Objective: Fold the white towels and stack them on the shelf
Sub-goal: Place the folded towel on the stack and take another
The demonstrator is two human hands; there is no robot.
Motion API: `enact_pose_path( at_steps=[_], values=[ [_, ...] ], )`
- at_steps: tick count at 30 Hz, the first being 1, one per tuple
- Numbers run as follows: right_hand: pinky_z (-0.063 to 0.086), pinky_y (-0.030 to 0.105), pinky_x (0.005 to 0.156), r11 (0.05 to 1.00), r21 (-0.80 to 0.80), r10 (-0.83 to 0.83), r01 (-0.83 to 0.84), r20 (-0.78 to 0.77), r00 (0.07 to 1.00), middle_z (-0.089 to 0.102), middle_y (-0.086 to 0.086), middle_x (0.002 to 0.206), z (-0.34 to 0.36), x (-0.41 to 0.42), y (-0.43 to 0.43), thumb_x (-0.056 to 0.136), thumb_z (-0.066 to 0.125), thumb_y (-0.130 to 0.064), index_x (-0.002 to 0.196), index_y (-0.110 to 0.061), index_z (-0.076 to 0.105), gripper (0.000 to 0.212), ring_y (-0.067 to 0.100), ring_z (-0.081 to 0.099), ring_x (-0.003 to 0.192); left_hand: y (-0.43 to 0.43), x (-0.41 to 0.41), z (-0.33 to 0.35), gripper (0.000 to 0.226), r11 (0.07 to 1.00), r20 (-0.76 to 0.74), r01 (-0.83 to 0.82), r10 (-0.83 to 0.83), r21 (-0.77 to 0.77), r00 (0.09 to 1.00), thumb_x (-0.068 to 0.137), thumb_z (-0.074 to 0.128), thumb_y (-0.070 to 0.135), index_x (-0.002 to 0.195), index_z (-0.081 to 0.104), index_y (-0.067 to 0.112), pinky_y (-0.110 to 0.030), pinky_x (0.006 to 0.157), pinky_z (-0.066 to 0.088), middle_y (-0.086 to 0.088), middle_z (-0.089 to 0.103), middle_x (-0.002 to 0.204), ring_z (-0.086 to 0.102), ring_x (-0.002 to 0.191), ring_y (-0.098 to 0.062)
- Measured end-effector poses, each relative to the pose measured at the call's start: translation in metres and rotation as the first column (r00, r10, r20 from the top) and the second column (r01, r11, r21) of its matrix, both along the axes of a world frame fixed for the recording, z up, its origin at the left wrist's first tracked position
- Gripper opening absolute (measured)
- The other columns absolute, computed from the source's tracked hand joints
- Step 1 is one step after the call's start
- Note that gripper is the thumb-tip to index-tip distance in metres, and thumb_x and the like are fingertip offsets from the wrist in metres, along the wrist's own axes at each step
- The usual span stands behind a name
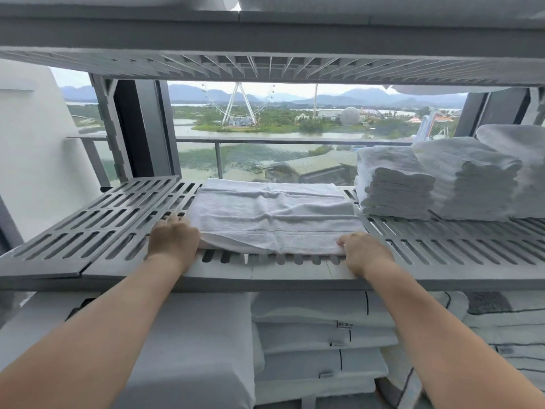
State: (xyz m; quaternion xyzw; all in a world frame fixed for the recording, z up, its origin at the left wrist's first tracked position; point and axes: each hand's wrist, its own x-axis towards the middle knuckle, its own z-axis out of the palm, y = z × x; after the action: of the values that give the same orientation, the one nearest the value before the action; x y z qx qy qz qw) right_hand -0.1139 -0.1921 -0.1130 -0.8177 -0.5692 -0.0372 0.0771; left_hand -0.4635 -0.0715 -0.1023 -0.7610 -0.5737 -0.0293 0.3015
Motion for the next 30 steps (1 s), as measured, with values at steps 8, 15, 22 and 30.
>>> enact_pose_path(
  at_steps=[8, 15, 22, 30],
  values=[
    [0.041, 0.032, 0.062, 0.948, 0.316, -0.082, 0.043, 0.108, 0.991, 0.066, 0.004, 0.093, -0.010, 0.019, 0.043, 0.085, 0.039, -0.002, 0.088, -0.022, 0.056, 0.026, 0.029, 0.061, 0.082, 0.062, 0.004, -0.001, 0.032, 0.995, 0.048, -0.102, 0.101, 0.021, 0.994, 0.091, 0.048, 0.002, 0.118, 0.062, 0.009, -0.033, 0.064, 0.046, -0.007, 0.066, 0.096, 0.062, 0.087, -0.025],
    [0.047, 0.035, 0.070, 0.955, 0.277, -0.104, 0.105, -0.016, 0.994, 0.068, 0.009, 0.100, -0.004, 0.030, 0.120, 0.094, 0.038, -0.009, 0.105, -0.018, 0.058, 0.025, 0.029, 0.061, 0.087, 0.141, 0.034, 0.005, 0.028, 0.994, 0.134, -0.097, 0.102, -0.046, 0.986, 0.088, 0.048, 0.005, 0.105, 0.068, 0.017, -0.033, 0.064, 0.042, -0.003, 0.067, 0.100, 0.061, 0.097, -0.023],
    [0.045, 0.036, 0.079, 0.969, 0.218, -0.049, 0.114, -0.283, 0.958, 0.069, 0.014, 0.108, -0.002, 0.030, 0.178, 0.088, 0.045, -0.021, 0.105, -0.018, 0.059, 0.022, 0.026, 0.053, 0.087, 0.208, 0.056, 0.008, 0.029, 0.989, 0.191, -0.122, 0.136, -0.082, 0.972, 0.087, 0.048, 0.009, 0.102, 0.071, 0.018, -0.031, 0.065, 0.039, -0.003, 0.069, 0.101, 0.060, 0.102, -0.023],
    [0.047, 0.035, 0.087, 0.934, 0.342, 0.002, 0.100, -0.287, 0.958, 0.067, 0.015, 0.113, 0.002, 0.056, 0.220, 0.078, 0.048, 0.005, 0.119, -0.009, 0.059, 0.045, 0.033, 0.061, 0.105, 0.252, 0.079, 0.006, 0.032, 0.983, 0.279, -0.171, 0.183, -0.068, 0.943, 0.088, 0.046, 0.008, 0.108, 0.068, 0.018, -0.031, 0.065, 0.039, -0.004, 0.070, 0.102, 0.062, 0.101, -0.024]
  ],
)
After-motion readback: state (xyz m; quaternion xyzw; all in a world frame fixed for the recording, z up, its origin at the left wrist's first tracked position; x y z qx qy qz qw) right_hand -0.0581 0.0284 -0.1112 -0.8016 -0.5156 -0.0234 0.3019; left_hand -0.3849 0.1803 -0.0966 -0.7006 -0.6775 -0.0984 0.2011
